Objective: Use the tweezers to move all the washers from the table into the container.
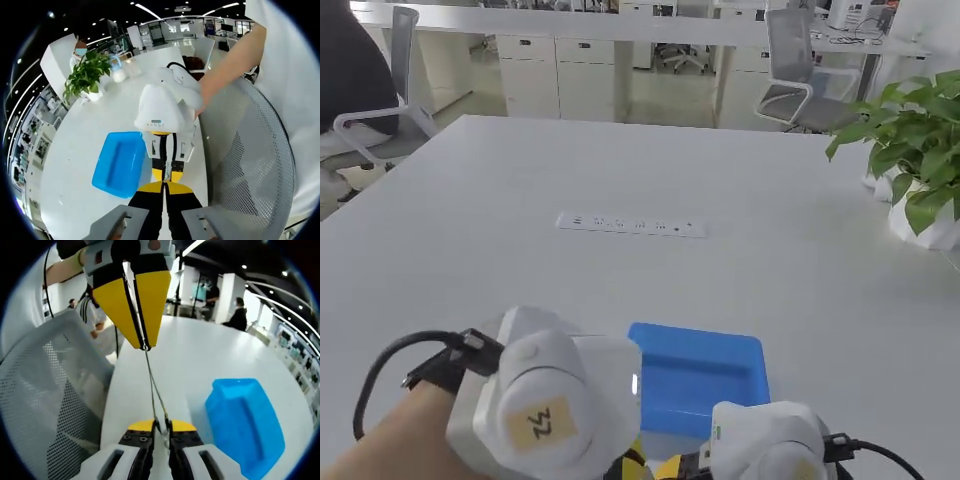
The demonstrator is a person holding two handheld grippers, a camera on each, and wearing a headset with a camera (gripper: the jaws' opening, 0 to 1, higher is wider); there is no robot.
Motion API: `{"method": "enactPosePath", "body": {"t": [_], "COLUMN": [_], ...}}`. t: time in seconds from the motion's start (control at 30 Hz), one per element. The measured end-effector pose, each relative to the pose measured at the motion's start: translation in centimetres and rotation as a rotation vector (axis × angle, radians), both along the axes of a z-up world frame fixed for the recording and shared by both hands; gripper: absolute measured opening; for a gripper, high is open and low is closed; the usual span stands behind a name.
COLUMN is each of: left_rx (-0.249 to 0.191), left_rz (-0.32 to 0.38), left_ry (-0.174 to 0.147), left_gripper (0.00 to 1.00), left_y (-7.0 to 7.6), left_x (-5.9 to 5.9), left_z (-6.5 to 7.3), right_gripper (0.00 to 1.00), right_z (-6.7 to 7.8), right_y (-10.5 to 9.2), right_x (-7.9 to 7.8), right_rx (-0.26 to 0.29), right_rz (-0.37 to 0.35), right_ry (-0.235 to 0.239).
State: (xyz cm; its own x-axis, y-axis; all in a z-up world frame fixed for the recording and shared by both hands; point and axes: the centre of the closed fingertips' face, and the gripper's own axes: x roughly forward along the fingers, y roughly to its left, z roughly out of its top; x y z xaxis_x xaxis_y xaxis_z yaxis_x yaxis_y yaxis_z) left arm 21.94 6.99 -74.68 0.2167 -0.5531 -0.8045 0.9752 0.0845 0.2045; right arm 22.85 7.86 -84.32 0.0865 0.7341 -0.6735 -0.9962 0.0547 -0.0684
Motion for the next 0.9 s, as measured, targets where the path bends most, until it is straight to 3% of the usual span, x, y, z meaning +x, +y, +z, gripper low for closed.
{"method": "enactPosePath", "body": {"t": [0.07, 0.2, 0.37, 0.4, 0.53, 0.8, 0.9], "left_rx": [-0.003, -0.035, -0.003, 0.0, 0.009, 0.003, 0.009], "left_rz": [-0.007, 0.007, -0.008, -0.01, -0.021, -0.034, -0.04], "left_ry": [0.005, 0.062, 0.109, 0.133, 0.162, 0.218, 0.221], "left_gripper": [0.0, 0.0, 0.0, 0.0, 0.0, 0.0, 0.0], "left_y": [-0.1, -0.4, -0.1, -0.1, -0.2, -0.6, -0.6], "left_x": [0.4, 1.2, 2.2, 2.2, 2.5, 1.8, 1.2], "left_z": [0.1, 0.2, 0.2, 0.2, 0.2, 0.2, -0.2], "right_gripper": [0.07, 0.09, 0.16, 0.17, 0.19, 0.22, 0.21], "right_z": [-0.1, -0.1, 1.6, 2.0, 3.1, 3.8, 3.8], "right_y": [0.0, 0.0, 0.6, 0.7, 1.0, 0.9, 0.8], "right_x": [0.1, 0.3, 0.0, 0.0, 0.1, 0.5, 0.3], "right_rx": [0.002, 0.008, 0.061, 0.073, 0.107, 0.101, 0.098], "right_rz": [-0.009, -0.026, -0.023, -0.025, -0.013, 0.002, 0.003], "right_ry": [0.01, 0.036, 0.081, 0.102, 0.132, 0.172, 0.167]}}
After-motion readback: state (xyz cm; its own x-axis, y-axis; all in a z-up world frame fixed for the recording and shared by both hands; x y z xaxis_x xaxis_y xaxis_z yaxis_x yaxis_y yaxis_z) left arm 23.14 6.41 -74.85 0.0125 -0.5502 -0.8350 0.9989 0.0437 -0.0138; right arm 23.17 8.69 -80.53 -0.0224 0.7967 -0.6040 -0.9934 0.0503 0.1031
